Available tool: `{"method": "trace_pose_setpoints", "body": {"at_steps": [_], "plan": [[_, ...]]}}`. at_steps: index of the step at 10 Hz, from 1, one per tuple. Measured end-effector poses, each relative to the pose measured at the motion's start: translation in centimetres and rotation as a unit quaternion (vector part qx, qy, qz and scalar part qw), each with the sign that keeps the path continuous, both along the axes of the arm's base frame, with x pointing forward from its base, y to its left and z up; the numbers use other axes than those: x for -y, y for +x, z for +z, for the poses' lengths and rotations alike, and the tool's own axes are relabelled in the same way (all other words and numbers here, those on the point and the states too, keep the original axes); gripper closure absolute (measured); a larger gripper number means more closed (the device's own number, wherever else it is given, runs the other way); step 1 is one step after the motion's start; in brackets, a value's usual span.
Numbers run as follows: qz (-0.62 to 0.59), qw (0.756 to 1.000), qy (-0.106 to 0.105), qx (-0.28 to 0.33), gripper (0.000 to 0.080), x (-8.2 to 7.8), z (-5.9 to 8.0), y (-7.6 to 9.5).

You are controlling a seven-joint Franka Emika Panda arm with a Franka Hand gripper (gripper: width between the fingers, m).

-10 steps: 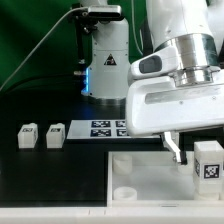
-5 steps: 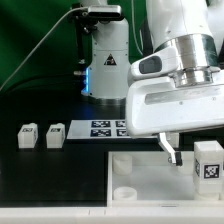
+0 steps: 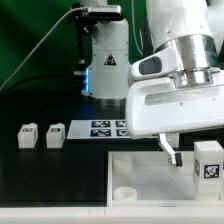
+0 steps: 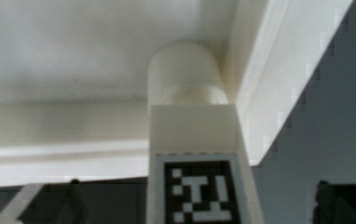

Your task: Assemble one leg

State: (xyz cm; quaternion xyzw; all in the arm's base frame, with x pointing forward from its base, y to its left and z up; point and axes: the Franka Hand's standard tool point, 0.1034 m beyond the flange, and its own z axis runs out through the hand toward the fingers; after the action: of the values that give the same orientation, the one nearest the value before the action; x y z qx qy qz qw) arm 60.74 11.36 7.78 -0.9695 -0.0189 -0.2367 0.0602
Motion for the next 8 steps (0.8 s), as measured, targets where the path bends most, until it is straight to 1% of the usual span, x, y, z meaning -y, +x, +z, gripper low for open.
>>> {"method": "trace_pose_setpoints", "body": {"at_steps": [1, 2, 3, 4, 5, 6, 7, 8], "plan": [[0.002, 1.0, 0.005, -0.028, 0.0151, 0.1, 1.3, 0.8], [0.001, 0.999, 0.01, -0.052, 0.0151, 0.1, 1.5, 1.3], [0.002, 0.994, 0.02, -0.109, 0.0151, -0.2, 1.7, 1.7], [0.005, 0.988, 0.025, -0.152, 0.0151, -0.3, 1.9, 2.0], [0.011, 0.976, 0.03, -0.216, 0.0151, 0.0, 1.5, 1.5], [0.016, 0.965, 0.035, -0.261, 0.0151, 0.3, 1.2, 1.6], [0.014, 0.963, 0.037, -0.266, 0.0151, 0.5, 0.7, 2.0], [0.008, 0.965, 0.034, -0.258, 0.0151, 0.7, -0.4, 1.4]]}}
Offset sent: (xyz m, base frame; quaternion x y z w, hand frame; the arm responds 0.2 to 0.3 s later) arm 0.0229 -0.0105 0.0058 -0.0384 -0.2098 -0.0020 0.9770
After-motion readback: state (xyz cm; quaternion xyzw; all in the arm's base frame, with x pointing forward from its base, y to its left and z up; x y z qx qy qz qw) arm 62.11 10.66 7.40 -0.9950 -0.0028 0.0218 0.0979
